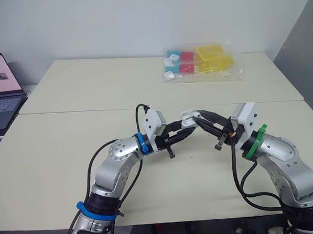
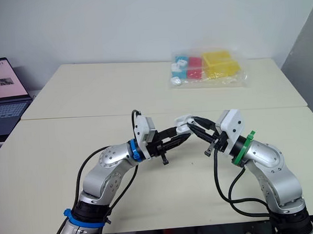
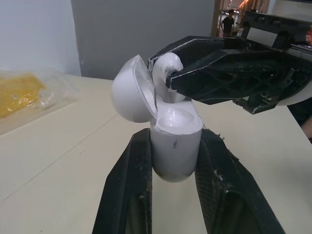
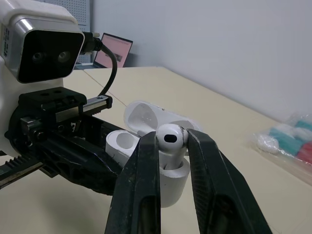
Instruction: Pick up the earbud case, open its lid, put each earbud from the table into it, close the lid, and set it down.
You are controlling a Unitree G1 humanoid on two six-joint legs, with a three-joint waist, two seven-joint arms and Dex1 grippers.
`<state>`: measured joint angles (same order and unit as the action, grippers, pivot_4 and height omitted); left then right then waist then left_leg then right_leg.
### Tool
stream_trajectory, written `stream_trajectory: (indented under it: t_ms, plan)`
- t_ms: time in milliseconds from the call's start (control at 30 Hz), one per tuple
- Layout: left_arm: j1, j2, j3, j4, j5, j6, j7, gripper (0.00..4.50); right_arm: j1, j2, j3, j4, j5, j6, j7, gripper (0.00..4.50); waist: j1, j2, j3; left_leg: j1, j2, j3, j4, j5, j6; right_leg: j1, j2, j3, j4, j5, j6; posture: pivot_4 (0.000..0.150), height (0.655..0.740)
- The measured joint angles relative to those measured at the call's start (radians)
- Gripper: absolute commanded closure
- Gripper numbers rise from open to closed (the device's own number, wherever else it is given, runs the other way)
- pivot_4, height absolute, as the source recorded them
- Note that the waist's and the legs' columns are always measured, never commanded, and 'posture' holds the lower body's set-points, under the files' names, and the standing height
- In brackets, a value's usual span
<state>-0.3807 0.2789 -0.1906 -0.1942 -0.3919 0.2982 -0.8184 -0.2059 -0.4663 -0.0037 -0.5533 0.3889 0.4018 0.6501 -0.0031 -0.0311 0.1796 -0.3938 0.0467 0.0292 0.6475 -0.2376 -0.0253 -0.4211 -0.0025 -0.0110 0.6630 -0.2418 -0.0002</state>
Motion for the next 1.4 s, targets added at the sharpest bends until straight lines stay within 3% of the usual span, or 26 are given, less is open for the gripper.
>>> stream_trajectory:
  t_ms: [200,400,633,800,1033,1400]
  plan:
    - [0.0,0.002,0.002,-0.005,0.002,-0.011,-0.002,3.69,0.019,-0.048,-0.004,-0.033,0.059,0.07,0.005,1.21,0.0,0.0,0.0,0.0,0.0,0.0,0.0,0.0,0.0,0.0,0.0,0.0,0.0,0.0,0.0,0.15,0.7359]
    - [0.012,0.001,0.0,-0.005,0.015,-0.036,0.001,3.69,0.02,-0.118,-0.063,-0.071,0.145,0.152,0.005,1.17,0.001,0.0,0.0,0.0,0.0,0.0,0.0,0.0,0.0,0.0,0.0,0.0,0.0,0.0,0.0,0.15,0.7359]
    - [0.057,0.036,0.009,0.05,0.064,-0.117,-0.001,3.69,0.045,-0.41,-0.33,-0.12,0.379,0.362,0.085,1.17,0.002,0.0,0.0,0.0,0.0,0.0,-0.001,0.0,0.0,0.0,0.0,0.0,-0.001,0.0,0.0,0.15,0.7359]
    - [0.06,0.054,0.024,0.074,0.07,-0.158,-0.021,3.69,0.053,-0.45,-0.303,-0.117,0.386,0.45,0.037,1.17,0.0,0.0,0.0,0.0,0.0,0.0,-0.001,0.0,0.0,0.0,0.0,0.0,-0.001,0.0,0.0,0.15,0.7359]
    - [0.067,0.09,0.041,0.087,0.076,-0.179,-0.056,3.69,-0.152,-0.168,-0.021,0.051,0.141,0.647,-0.396,1.17,-0.005,-0.002,-0.001,-0.001,0.0,0.001,-0.001,0.0,0.0,-0.002,0.0,0.0,0.0,0.0,0.0,0.15,0.7359]
    - [0.068,0.09,0.042,0.087,0.08,-0.181,-0.066,3.69,-0.173,0.069,0.051,0.25,-0.063,0.592,-0.563,1.17,0.0,-0.002,-0.001,-0.005,0.0,0.0,-0.001,0.0,0.0,-0.004,0.0,0.0,-0.003,0.0,0.0,0.15,0.7359]
